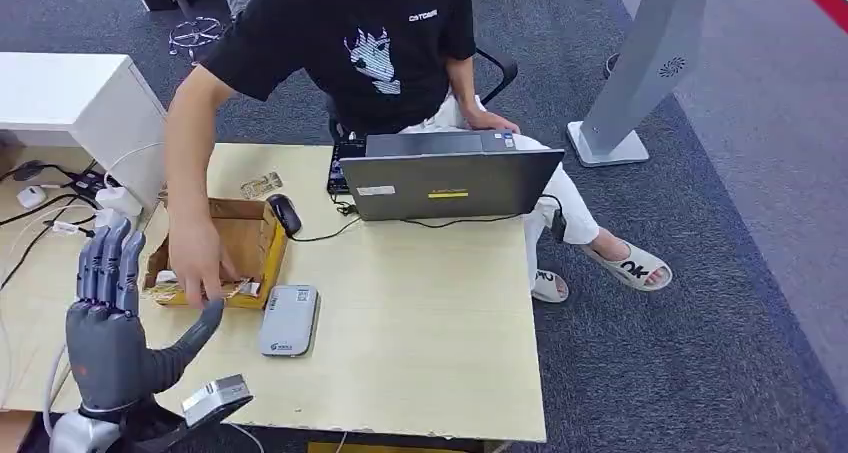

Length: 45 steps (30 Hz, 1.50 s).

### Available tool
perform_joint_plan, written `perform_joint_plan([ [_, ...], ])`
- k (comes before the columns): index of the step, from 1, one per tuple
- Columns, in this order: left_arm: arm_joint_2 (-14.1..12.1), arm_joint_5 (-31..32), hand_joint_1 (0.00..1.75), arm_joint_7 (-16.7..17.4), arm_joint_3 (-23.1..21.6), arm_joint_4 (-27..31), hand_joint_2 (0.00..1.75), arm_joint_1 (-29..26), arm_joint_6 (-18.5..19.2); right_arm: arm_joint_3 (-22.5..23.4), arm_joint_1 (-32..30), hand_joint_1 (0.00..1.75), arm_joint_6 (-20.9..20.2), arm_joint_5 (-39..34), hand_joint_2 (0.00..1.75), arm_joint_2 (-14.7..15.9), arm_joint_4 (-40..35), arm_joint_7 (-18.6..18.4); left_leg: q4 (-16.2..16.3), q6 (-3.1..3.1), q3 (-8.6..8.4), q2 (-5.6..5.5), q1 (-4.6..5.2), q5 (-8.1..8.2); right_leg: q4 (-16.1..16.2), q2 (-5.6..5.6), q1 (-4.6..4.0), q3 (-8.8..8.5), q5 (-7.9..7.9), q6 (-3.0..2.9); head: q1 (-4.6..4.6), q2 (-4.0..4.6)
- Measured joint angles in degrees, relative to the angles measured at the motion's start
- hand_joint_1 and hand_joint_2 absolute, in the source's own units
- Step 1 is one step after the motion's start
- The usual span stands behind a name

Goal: Pass the card to the sensor for recognition and then transmit it.

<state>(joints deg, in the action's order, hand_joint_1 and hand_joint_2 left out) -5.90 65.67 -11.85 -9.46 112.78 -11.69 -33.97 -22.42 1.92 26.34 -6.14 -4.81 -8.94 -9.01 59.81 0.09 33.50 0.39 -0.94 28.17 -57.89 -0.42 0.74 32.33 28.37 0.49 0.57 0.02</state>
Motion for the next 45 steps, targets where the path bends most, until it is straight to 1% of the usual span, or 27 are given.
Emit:
perform_joint_plan([
  [1,-0.18,1.87,0.00,2.05,0.00,0.05,1.75,-0.33,1.32,0.15,-0.01,0.00,0.00,-0.46,1.75,-0.07,0.00,-0.02,0.00,0.00,0.00,0.00,0.00,0.00,0.00,0.00,0.00,0.00,0.00,0.00,0.02,0.00],
  [2,-0.51,3.64,0.00,4.78,0.00,0.04,1.75,-0.50,3.97,0.33,-0.02,0.00,0.00,-0.81,1.75,-0.20,0.00,-0.13,0.00,0.00,0.00,0.00,0.00,0.00,0.00,0.00,0.00,0.01,0.00,0.00,0.02,0.00],
  [3,-1.05,4.67,0.00,7.74,-0.02,0.04,1.75,-0.55,8.37,0.61,-0.04,0.00,0.02,-1.25,1.75,-0.26,0.00,-0.20,0.00,0.00,0.00,-0.01,0.00,0.00,0.01,-0.01,0.00,0.01,0.00,0.00,-0.02,0.00],
  [4,-1.88,4.36,0.00,10.75,-0.04,-0.04,1.75,-0.49,14.09,0.85,-0.04,0.00,0.02,-1.62,1.75,-0.39,0.00,-0.20,0.00,0.00,0.00,0.00,0.00,0.00,0.00,0.00,0.00,0.02,0.00,0.00,0.02,0.00],
  [5,-2.74,3.96,0.00,12.43,-0.04,-0.26,1.75,-0.46,17.48,1.03,-0.06,0.00,0.00,-1.81,1.75,-0.53,0.00,-0.20,0.00,0.00,-0.01,0.03,0.00,0.00,0.00,0.03,0.00,0.04,0.00,0.00,0.00,0.00],
  [6,-3.61,3.77,0.00,13.38,-0.02,-0.69,1.75,-0.31,19.38,1.16,-0.13,0.00,0.02,-1.96,1.75,-0.57,0.00,-0.20,0.00,0.00,0.00,0.03,-0.01,0.00,0.00,0.02,-0.01,0.05,0.00,0.00,0.11,0.00],
  [8,-4.83,4.36,0.00,14.41,-0.02,-1.35,1.75,0.17,20.92,1.38,-0.21,0.00,0.02,-2.27,1.75,-0.66,0.00,-0.20,-0.01,0.00,0.00,0.00,-0.02,-0.01,-0.01,-0.02,-0.01,0.03,0.00,0.00,0.09,0.00],
  [13,-5.75,4.69,0.00,15.92,0.15,-2.75,1.75,0.88,19.85,1.79,-0.23,0.00,0.02,-2.23,1.75,-0.72,0.00,-0.59,-0.01,0.00,0.00,0.00,-0.01,-0.01,-0.01,0.00,0.00,0.01,0.00,0.00,0.11,0.00],
  [20,-5.77,4.64,0.00,15.92,0.96,-3.80,1.75,1.05,19.33,1.97,-0.23,0.00,0.02,-2.16,1.75,-0.72,0.00,-0.61,-0.01,0.00,0.01,0.00,0.00,0.00,0.00,0.00,0.00,0.02,0.00,0.00,0.09,0.00],
  [28,-5.68,3.20,0.00,15.94,2.21,-5.05,1.75,1.59,18.56,1.97,-0.22,0.00,-0.04,-1.66,1.75,-0.72,0.00,-0.61,-0.01,0.00,0.00,0.00,-0.01,0.00,0.00,0.00,-0.01,0.02,0.00,0.00,0.09,0.00],
  [30,-5.55,2.98,0.14,15.94,2.73,-5.44,1.75,1.88,18.41,1.97,-0.22,0.00,-0.02,-1.64,1.75,-0.72,0.00,-0.61,-0.01,0.00,0.00,0.01,-0.01,0.00,0.00,0.01,-0.01,0.02,0.00,0.00,0.11,0.00],
  [35,-5.33,2.28,0.14,15.96,3.34,-6.88,1.75,2.37,18.41,1.97,-0.22,0.00,0.00,-1.64,1.75,-0.72,0.00,-0.66,-0.01,0.00,0.01,0.01,-0.01,0.00,0.00,0.01,0.00,0.02,0.00,0.00,0.09,0.00],
  [36,-5.25,2.26,0.17,15.96,3.50,-7.15,1.75,2.48,18.41,1.97,-0.22,0.00,0.00,-1.64,1.75,-0.72,0.00,-0.66,-0.01,0.00,0.01,0.00,0.00,0.00,0.00,0.01,0.00,0.02,0.00,0.00,0.09,0.00],
  [37,-5.16,2.22,0.16,15.96,3.65,-7.34,1.75,2.56,18.43,1.94,-0.22,0.00,0.00,-1.64,1.75,-0.72,0.00,-0.66,-0.01,0.00,0.01,0.00,0.00,0.00,0.00,0.00,0.00,0.02,0.00,0.00,0.09,0.00],
  [40,-5.03,2.11,0.19,15.96,4.04,-7.97,1.75,2.80,18.45,1.97,-0.22,0.00,0.00,-1.64,1.75,-0.72,0.00,-0.66,-0.01,0.00,0.01,0.00,0.00,0.00,0.00,0.01,0.00,0.02,0.00,0.00,0.09,0.00],
  [41,-4.96,2.06,0.26,15.96,4.15,-8.17,1.75,2.88,18.47,1.97,-0.22,0.00,0.02,-1.64,1.75,-0.72,0.00,-0.66,-0.01,0.00,0.01,0.00,0.00,0.00,0.00,0.00,0.00,0.02,0.00,0.00,0.09,0.00],
  [42,-4.90,1.95,0.28,15.96,4.24,-8.39,1.75,2.95,18.50,1.97,-0.22,0.00,0.02,-1.64,1.75,-0.72,0.00,-0.66,-0.01,0.00,0.01,0.00,0.00,0.00,0.00,0.00,0.00,0.02,0.00,0.00,0.09,0.00],
  [43,-4.85,1.93,0.35,15.96,4.28,-8.57,1.75,3.00,18.50,1.94,-0.22,0.00,0.04,-1.64,1.75,-0.72,0.00,-0.66,-0.01,0.00,0.01,0.00,0.00,0.00,0.00,0.00,0.00,0.02,0.00,0.00,0.09,0.00],
  [45,-4.66,1.78,0.68,15.96,4.42,-8.98,1.75,3.12,18.60,1.94,-0.22,0.00,0.18,-1.62,1.75,-0.72,0.00,-0.66,-0.01,0.00,0.01,0.00,0.00,0.00,0.00,0.00,0.00,0.02,0.00,0.00,0.09,0.00],
])
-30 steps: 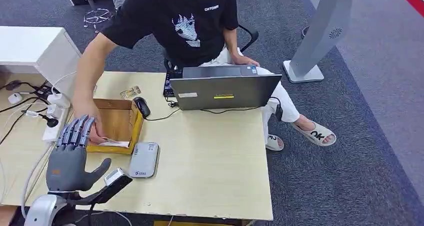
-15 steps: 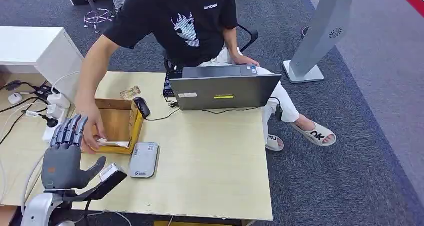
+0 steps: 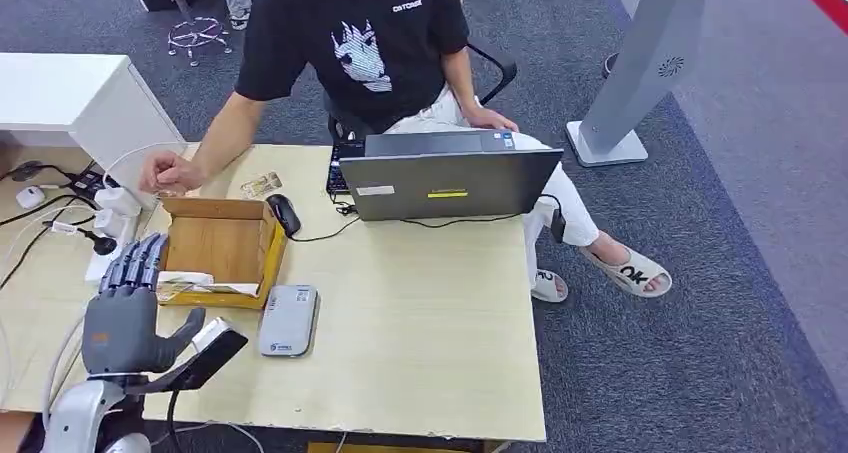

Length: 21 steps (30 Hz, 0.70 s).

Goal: Pass the card to the sensor for recognition and then transmit it.

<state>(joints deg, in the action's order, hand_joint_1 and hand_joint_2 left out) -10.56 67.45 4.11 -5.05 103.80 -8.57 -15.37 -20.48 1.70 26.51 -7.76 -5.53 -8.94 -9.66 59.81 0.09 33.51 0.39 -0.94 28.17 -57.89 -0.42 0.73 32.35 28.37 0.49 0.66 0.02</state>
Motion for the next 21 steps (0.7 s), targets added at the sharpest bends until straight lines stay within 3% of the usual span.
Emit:
perform_joint_plan([
  [4,0.09,0.07,0.59,0.00,0.37,-0.96,1.75,0.22,0.92,0.00,0.00,0.00,0.04,0.07,1.75,0.00,0.00,0.00,0.00,0.00,0.00,0.00,0.00,0.00,0.00,0.00,0.00,0.00,0.00,0.00,0.00,0.00],
  [7,0.11,0.57,0.68,0.18,0.52,-1.79,1.75,0.82,2.82,0.00,0.00,0.00,0.02,0.07,1.75,0.00,0.00,0.00,0.00,0.00,0.00,-0.01,0.00,0.00,0.00,0.00,0.00,0.00,0.00,0.00,0.00,0.00],
  [10,-0.04,0.50,0.49,1.05,0.55,-2.95,1.75,1.75,6.47,0.00,0.00,0.00,-0.04,0.07,1.75,0.00,0.00,0.00,0.00,0.00,0.00,0.00,0.00,0.00,0.00,0.00,0.00,0.00,0.00,0.00,0.00,0.00],
  [12,-0.11,0.31,0.47,1.07,0.55,-4.11,1.75,2.60,7.61,0.00,0.01,0.00,-0.15,0.04,1.75,0.00,0.00,0.00,0.00,0.00,0.00,-0.01,0.00,0.00,0.00,0.00,0.00,0.00,0.00,0.00,0.00,0.00],
  [18,-0.39,-0.13,0.49,1.07,0.55,-7.32,1.75,5.14,8.68,0.00,0.02,0.00,-0.22,0.13,1.75,0.02,0.00,0.00,0.00,0.00,-0.01,0.00,0.00,-0.01,0.00,0.00,0.00,0.00,0.00,0.00,0.00,0.00],
  [21,-0.63,-0.26,0.61,1.22,0.55,-8.63,1.75,6.37,9.46,0.00,0.02,0.00,-0.22,0.17,1.75,0.02,0.02,0.00,0.00,0.00,0.00,-0.01,0.00,-0.01,0.00,-0.01,0.00,0.00,0.00,0.00,0.00,0.00],
])
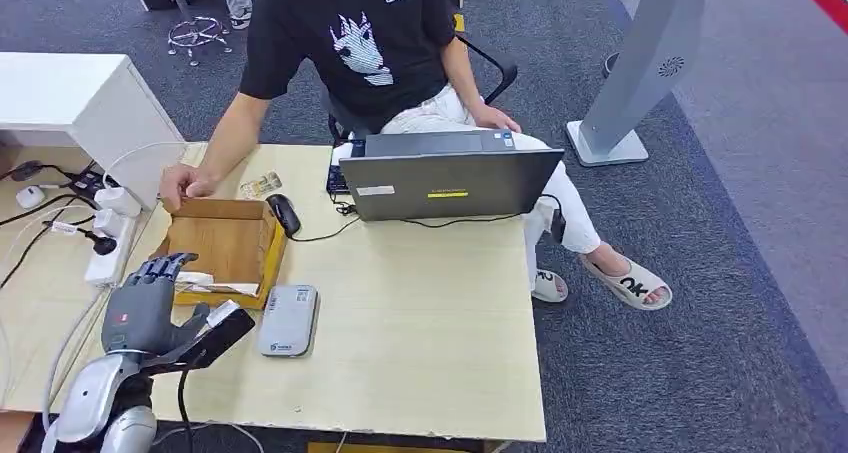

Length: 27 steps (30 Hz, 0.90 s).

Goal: Pass the card to the sensor for recognition and then transmit it.

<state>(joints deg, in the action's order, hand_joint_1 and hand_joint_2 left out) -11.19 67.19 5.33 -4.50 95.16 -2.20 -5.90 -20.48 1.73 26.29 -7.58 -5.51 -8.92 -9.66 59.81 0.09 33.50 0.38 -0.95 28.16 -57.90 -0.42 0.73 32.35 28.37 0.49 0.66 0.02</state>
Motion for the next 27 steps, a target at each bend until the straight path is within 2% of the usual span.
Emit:
perform_joint_plan([
  [1,-0.02,-0.04,0.68,0.00,0.00,-0.57,1.75,0.48,0.22,0.00,0.02,0.00,-0.04,0.07,1.75,0.00,0.00,-0.07,0.00,0.00,0.00,0.00,0.00,0.00,0.00,0.00,0.00,0.00,0.00,0.00,0.00,0.00],
  [4,-0.48,-0.22,0.72,0.59,0.00,-2.23,1.75,1.90,0.85,0.00,0.02,0.00,-0.13,0.28,1.75,0.00,0.00,-0.09,0.00,0.00,0.00,0.01,0.00,0.00,0.00,0.01,0.00,0.00,0.00,0.00,0.00,0.00],
  [8,-0.81,-0.26,0.68,0.72,0.00,-4.63,1.75,3.37,1.16,-0.11,0.09,0.00,-0.57,0.33,1.75,0.04,0.00,-0.11,0.00,0.00,-0.01,0.03,0.00,0.00,0.00,0.03,0.00,0.00,0.00,0.00,0.02,0.00],
  [11,-0.81,-0.26,0.75,0.72,0.00,-5.62,1.75,4.18,1.44,-0.26,0.11,0.00,-0.74,0.42,1.75,0.09,0.00,-0.11,0.00,0.00,0.00,0.01,0.00,-0.01,0.00,0.01,0.00,0.00,0.00,0.00,0.00,0.00],
  [21,-0.81,-0.24,0.73,0.72,-0.02,-9.11,1.75,5.81,2.16,-0.90,0.14,0.00,-0.92,0.68,1.75,0.28,0.00,-0.11,0.00,0.00,0.00,0.02,0.00,0.00,0.00,0.02,0.00,0.01,0.00,0.00,0.00,0.00],
  [24,-0.81,-0.20,0.93,0.72,-0.02,-9.74,1.75,5.89,2.16,-1.03,0.14,0.00,-0.92,0.68,1.75,0.33,0.00,-0.11,0.00,0.00,-0.01,0.02,0.00,-0.01,0.00,0.02,0.00,0.01,0.00,0.00,0.00,0.00],
  [26,-0.81,-0.20,1.26,0.72,-0.02,-10.14,1.75,6.07,2.23,-1.07,0.15,0.00,-0.94,0.79,1.75,0.35,0.00,-0.11,0.00,0.00,0.00,0.02,0.00,-0.01,0.00,0.02,0.00,0.01,0.00,0.00,0.00,0.00],
  [27,-0.81,-0.20,1.50,0.72,-0.02,-10.34,1.75,6.18,2.29,-1.09,0.15,0.00,-0.94,0.83,1.75,0.35,0.00,-0.11,0.00,0.00,0.00,0.02,0.00,-0.01,0.00,0.02,0.00,0.01,0.00,0.00,0.00,0.00],
])
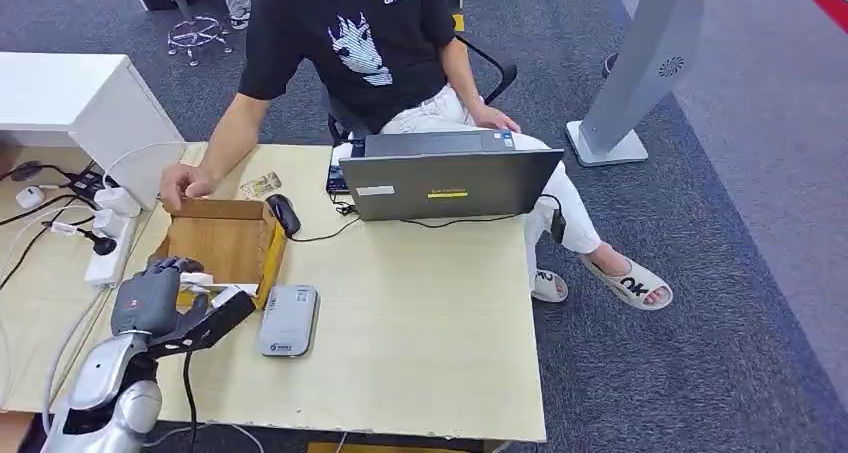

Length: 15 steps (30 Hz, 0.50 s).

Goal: Pass the card to the sensor for recognition and then transmit it.

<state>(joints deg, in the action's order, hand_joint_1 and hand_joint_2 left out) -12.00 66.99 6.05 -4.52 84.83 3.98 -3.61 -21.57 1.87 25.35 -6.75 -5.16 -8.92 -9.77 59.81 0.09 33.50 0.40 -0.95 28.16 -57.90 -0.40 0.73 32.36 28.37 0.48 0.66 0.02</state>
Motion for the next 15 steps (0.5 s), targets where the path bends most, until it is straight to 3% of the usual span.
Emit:
perform_joint_plan([
  [2,0.00,0.02,1.75,-0.13,-0.04,-0.46,1.75,0.28,0.09,-0.02,0.00,0.00,0.00,0.00,1.75,0.00,0.00,0.00,0.00,0.00,0.00,0.00,0.00,0.00,0.00,0.00,0.00,0.00,0.00,0.00,0.00,0.00],
  [15,0.02,-0.07,1.75,-0.77,-0.35,-1.33,1.75,0.81,0.39,-0.11,0.01,0.00,-0.09,0.00,1.75,0.02,0.00,0.00,0.00,0.00,0.00,0.00,0.00,0.00,0.00,0.00,0.00,0.00,0.00,0.00,0.00,0.00],
])
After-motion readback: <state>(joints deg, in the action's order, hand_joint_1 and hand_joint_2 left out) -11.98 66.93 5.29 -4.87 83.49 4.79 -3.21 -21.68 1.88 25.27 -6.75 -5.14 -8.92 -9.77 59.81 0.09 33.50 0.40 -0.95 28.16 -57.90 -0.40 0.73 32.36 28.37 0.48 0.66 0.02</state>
